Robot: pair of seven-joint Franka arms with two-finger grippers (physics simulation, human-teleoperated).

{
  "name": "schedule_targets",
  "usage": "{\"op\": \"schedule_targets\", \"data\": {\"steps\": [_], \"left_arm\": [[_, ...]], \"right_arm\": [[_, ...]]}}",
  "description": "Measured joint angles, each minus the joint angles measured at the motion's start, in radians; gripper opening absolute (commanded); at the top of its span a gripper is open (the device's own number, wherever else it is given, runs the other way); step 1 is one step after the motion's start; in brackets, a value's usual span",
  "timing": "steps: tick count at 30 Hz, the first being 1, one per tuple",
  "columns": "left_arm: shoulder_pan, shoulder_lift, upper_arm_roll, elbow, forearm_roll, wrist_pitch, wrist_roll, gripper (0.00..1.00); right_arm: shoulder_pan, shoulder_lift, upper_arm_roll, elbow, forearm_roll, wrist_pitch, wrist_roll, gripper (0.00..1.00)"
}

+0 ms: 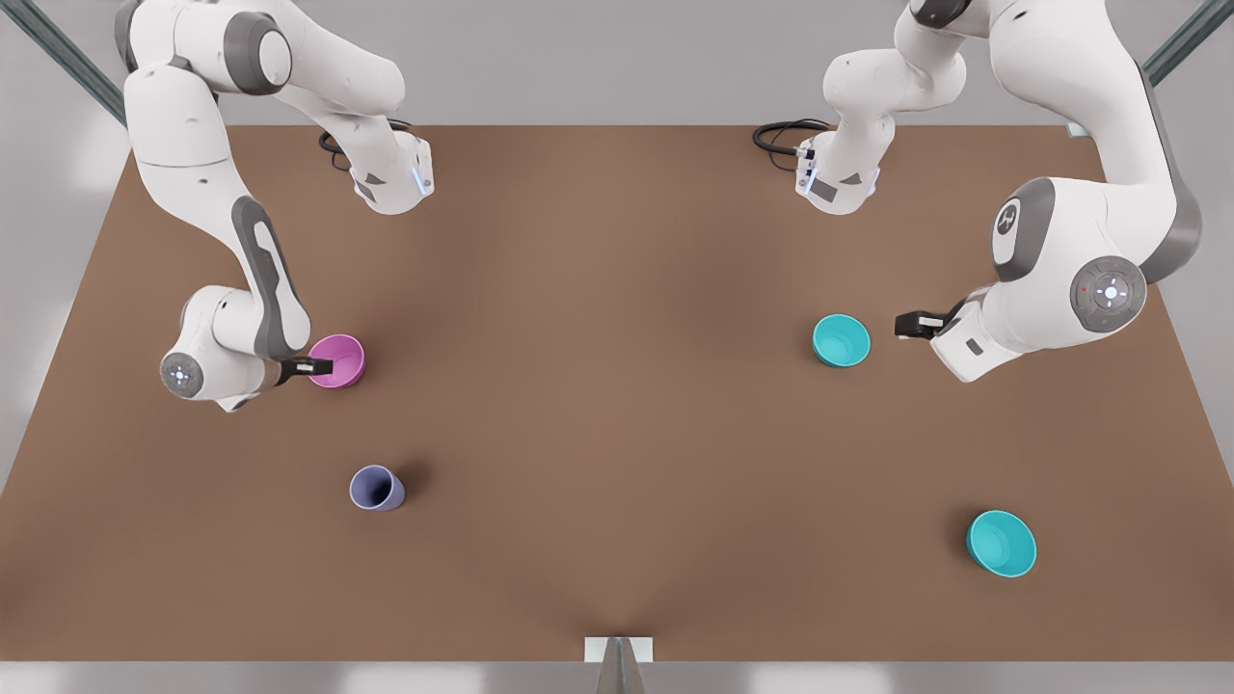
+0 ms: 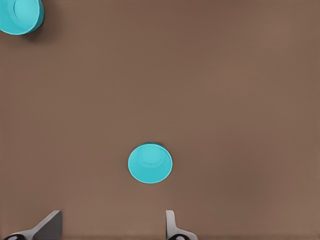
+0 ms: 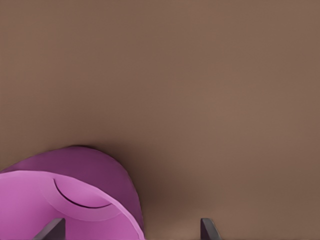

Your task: Stack the blue bowl on the pink bowl

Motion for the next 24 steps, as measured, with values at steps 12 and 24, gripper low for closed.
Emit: {"op": "schedule_targets", "data": {"steps": [12,24], "left_arm": [[0.003,0.0,0.0,0.006,0.0,-0.001,0.001,1.0],[0.004,0.023,-0.001,0.17,-0.022,-0.051,-0.01,1.0]], "right_arm": [[-0.001,0.026,0.007,0.047,0.061,-0.024,-0.02,0.21],[0.551,0.031,0.123,0.337,0.34,-0.12,0.081,0.21]]}}
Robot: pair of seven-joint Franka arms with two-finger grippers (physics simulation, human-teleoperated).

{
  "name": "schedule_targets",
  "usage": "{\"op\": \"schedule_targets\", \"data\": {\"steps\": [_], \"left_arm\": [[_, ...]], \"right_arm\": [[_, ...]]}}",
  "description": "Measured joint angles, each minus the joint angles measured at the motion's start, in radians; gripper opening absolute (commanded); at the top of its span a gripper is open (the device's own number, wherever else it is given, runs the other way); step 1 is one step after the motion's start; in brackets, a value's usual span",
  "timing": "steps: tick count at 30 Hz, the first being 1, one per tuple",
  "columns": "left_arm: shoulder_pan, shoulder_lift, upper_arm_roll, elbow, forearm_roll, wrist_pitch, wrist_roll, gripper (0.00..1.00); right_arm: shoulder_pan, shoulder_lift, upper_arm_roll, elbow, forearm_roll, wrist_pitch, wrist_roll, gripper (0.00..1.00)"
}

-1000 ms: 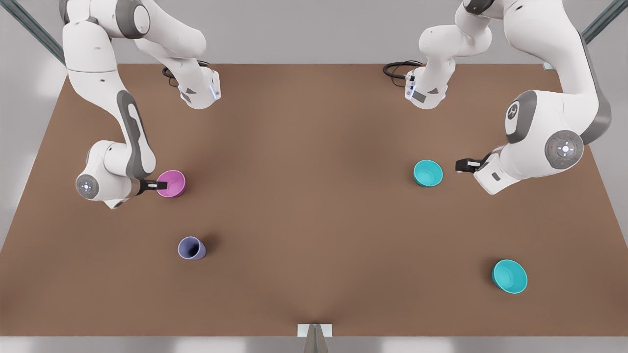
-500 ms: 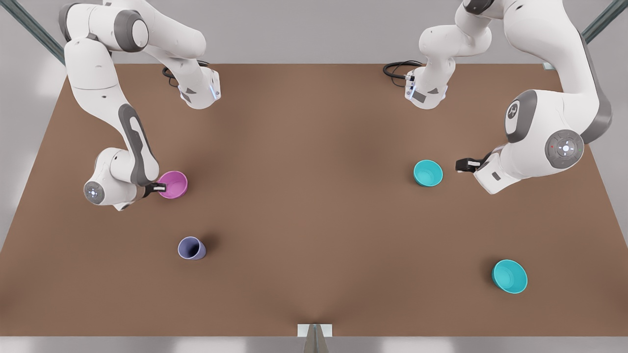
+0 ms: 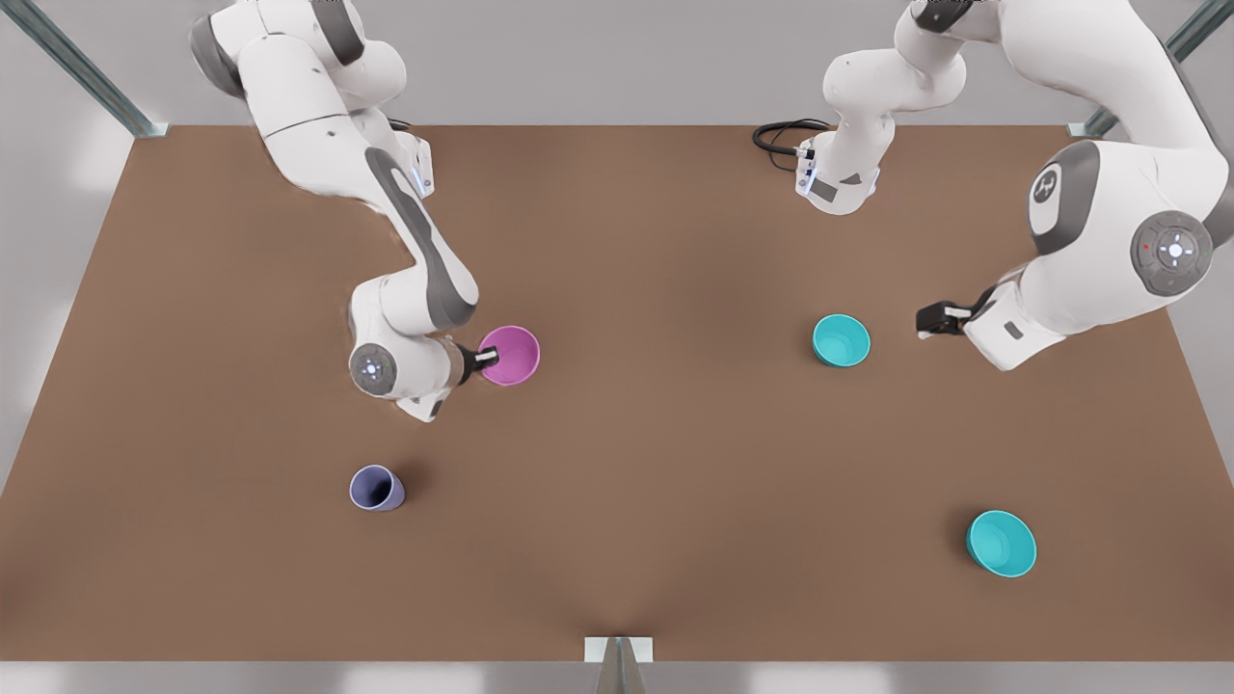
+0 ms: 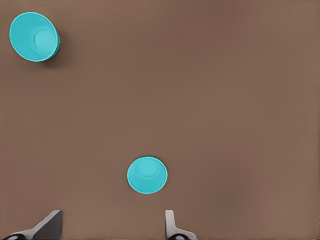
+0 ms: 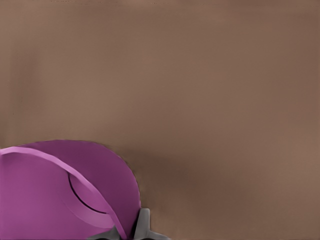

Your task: Stack the blue bowl on the pink bowl

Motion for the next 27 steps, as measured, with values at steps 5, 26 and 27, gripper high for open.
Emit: {"op": "schedule_targets", "data": {"steps": [5,26,27], "left_arm": [[-0.003,0.051,0.001,0.041,-0.004,-0.017,-0.018,1.0],[0.026,0.205,-0.001,-0.044,-0.025,-0.005,-0.054,1.0],[0.031,0.219,-0.001,-0.128,-0.037,0.036,-0.054,1.0]], "right_arm": [[0.284,0.319,-0.001,0.459,0.018,0.069,0.236,0.21],[0.342,0.303,-0.03,0.422,0.013,0.383,0.848,1.0],[0.32,0.243,-0.066,0.367,-0.003,0.343,0.849,1.0]]}}
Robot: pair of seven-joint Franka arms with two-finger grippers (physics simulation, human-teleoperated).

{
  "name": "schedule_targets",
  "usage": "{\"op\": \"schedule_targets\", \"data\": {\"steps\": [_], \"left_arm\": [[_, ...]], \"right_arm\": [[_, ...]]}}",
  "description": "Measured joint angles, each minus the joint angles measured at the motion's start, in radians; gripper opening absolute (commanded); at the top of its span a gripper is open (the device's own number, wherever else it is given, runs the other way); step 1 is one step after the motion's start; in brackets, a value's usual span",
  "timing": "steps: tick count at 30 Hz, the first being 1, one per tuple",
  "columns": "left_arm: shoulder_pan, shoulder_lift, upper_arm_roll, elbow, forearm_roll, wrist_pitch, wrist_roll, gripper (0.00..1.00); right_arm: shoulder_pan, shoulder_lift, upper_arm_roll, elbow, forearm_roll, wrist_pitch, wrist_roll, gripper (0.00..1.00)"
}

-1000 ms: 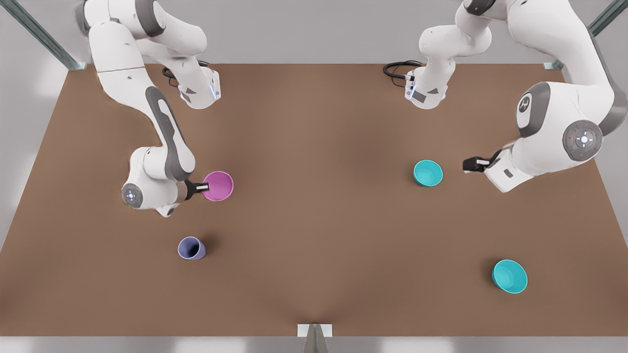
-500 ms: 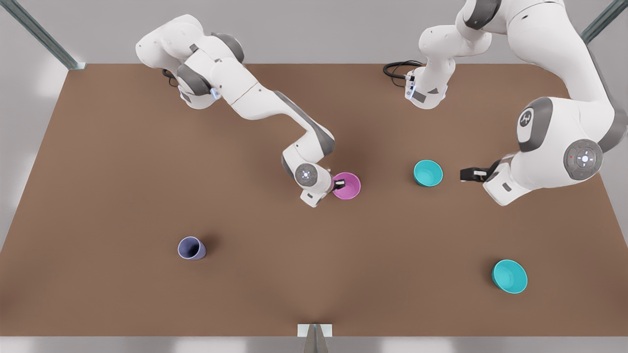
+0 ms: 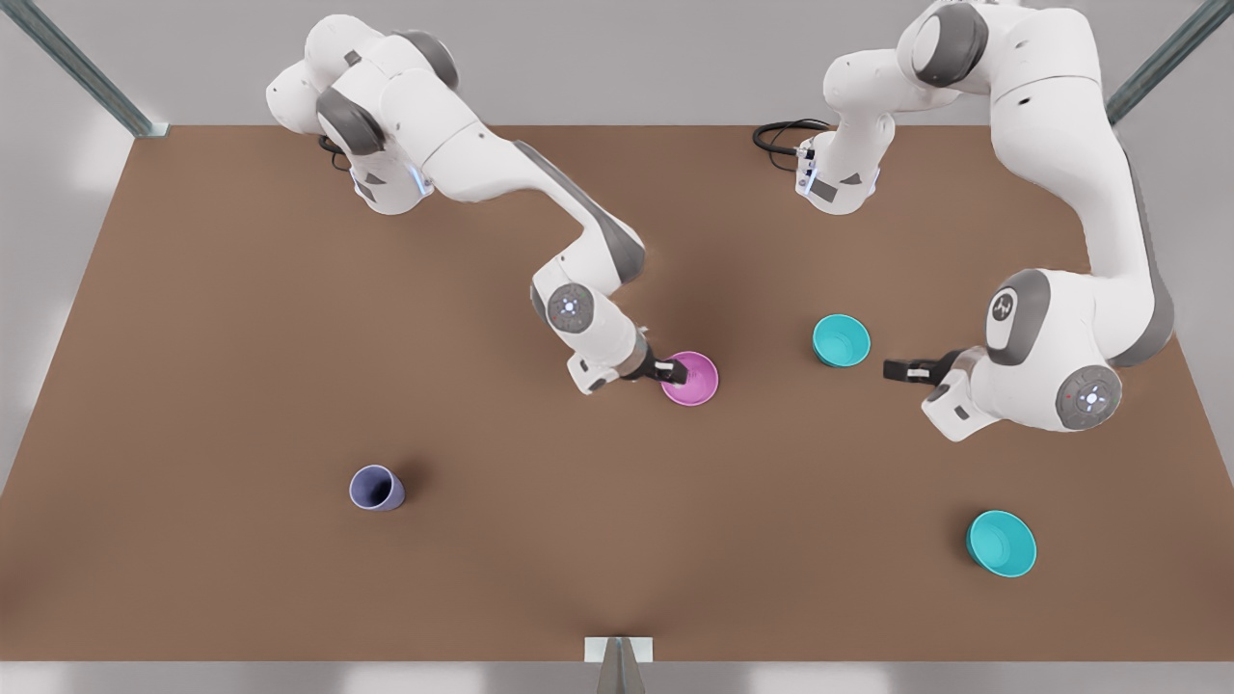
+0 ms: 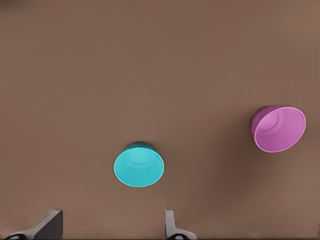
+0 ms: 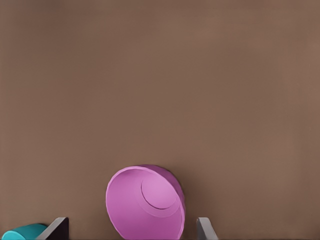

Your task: Stack the blue bowl on the pink bowl

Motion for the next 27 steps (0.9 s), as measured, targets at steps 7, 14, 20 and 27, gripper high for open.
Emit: {"op": "schedule_targets", "data": {"steps": [7,14,20,27], "left_arm": [[0.015,-0.113,0.123,-0.576,-0.058,0.417,0.088,1.0],[0.005,-0.104,0.137,-0.751,-0.119,0.641,0.245,1.0],[0.001,-0.066,0.137,-0.763,-0.149,0.718,0.347,0.27],[-0.006,-0.067,0.137,-0.757,-0.217,0.748,0.425,0.21]], "right_arm": [[-0.138,-0.119,-0.693,0.064,-0.074,-0.563,-0.308,1.0],[-0.044,-0.365,-0.8,0.098,-0.151,-0.906,-0.637,1.0],[-0.505,-0.662,-0.166,-0.075,-0.309,-0.97,-0.774,1.0],[-0.54,-0.655,-0.11,-0.116,-0.38,-0.961,-0.85,1.0]]}}
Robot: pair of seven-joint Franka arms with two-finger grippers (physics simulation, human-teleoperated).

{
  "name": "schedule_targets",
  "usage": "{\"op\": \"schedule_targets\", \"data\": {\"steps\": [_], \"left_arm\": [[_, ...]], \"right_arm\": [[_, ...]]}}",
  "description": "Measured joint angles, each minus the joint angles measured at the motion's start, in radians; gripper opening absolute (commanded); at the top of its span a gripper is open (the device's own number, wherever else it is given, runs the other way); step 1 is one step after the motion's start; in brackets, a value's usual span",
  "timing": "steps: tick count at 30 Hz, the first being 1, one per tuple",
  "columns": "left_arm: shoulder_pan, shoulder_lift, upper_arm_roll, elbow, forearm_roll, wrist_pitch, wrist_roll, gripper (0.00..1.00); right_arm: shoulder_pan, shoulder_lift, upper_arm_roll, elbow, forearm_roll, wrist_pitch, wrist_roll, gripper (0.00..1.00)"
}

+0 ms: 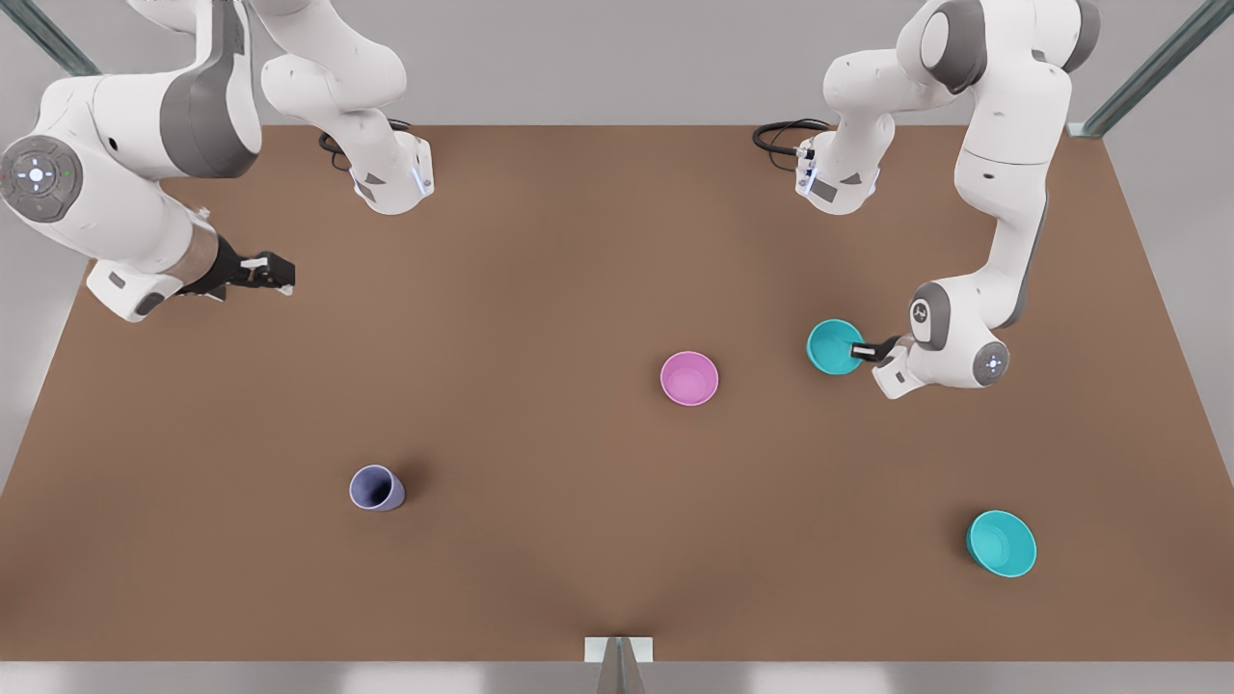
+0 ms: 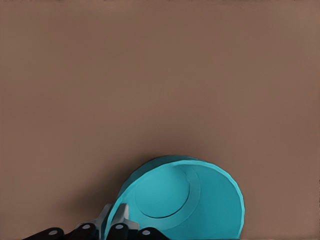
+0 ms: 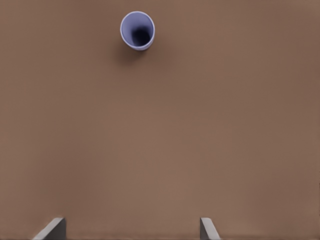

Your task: Stack the blue bowl on the pink bowl

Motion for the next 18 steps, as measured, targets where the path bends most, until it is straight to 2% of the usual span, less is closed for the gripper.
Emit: {"op": "schedule_targets", "data": {"steps": [5,11,15,18], "left_arm": [[-0.002,-0.043,0.002,0.116,-0.019,-0.048,0.039,0.21],[-0.236,-0.088,-0.024,0.26,-0.037,-0.097,-0.046,0.21],[-0.336,-0.048,-0.025,0.315,-0.05,-0.093,-0.131,0.21],[-0.384,0.045,-0.03,0.425,-0.053,-0.089,-0.202,0.21]], "right_arm": [[0.011,0.005,0.003,-0.008,-0.023,0.004,-0.034,1.0],[0.013,0.008,0.003,-0.008,-0.029,0.006,-0.064,1.0],[0.007,0.011,0.003,-0.008,-0.03,0.007,-0.08,1.0],[0.002,0.016,0.003,-0.008,-0.03,0.008,-0.092,1.0]]}}
